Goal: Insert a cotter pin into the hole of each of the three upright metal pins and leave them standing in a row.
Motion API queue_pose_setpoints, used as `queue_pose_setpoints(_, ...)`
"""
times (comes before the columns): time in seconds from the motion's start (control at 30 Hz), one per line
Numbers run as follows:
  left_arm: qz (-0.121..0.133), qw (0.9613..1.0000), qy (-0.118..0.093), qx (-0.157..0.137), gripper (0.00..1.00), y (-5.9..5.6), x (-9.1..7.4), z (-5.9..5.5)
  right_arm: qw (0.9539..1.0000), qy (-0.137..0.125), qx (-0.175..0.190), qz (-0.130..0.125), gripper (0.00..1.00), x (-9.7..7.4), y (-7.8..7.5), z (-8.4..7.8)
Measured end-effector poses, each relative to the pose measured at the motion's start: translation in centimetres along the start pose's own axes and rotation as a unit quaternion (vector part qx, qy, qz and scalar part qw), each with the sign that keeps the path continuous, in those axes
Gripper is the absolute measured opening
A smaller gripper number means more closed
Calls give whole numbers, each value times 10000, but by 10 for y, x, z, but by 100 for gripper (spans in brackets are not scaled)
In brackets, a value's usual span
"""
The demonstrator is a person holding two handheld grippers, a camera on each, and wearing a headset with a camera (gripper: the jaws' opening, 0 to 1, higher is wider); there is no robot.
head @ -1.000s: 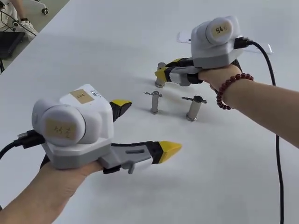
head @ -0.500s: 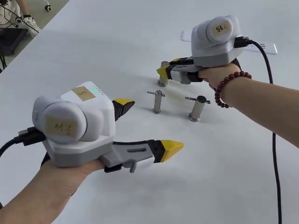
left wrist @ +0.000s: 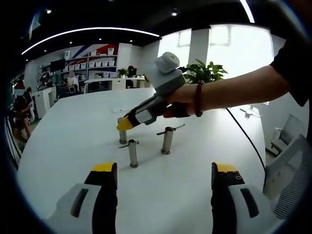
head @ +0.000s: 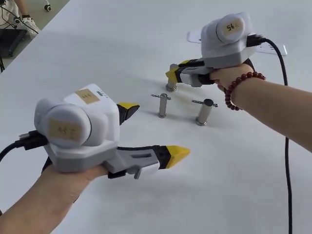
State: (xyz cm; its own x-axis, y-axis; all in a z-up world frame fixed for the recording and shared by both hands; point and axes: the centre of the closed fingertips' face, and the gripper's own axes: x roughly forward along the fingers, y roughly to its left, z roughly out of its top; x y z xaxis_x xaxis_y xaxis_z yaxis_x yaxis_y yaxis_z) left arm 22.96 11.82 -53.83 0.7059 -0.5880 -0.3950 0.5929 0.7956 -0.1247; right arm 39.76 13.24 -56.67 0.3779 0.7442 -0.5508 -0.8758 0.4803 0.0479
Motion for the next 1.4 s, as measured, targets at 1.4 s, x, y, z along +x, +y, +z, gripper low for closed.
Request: queue_pose_setpoints(1.4, -106, 9996, 138, 205, 97, -15, -20, 4, 9975, 317, 325, -545, 8, -118, -23, -70)
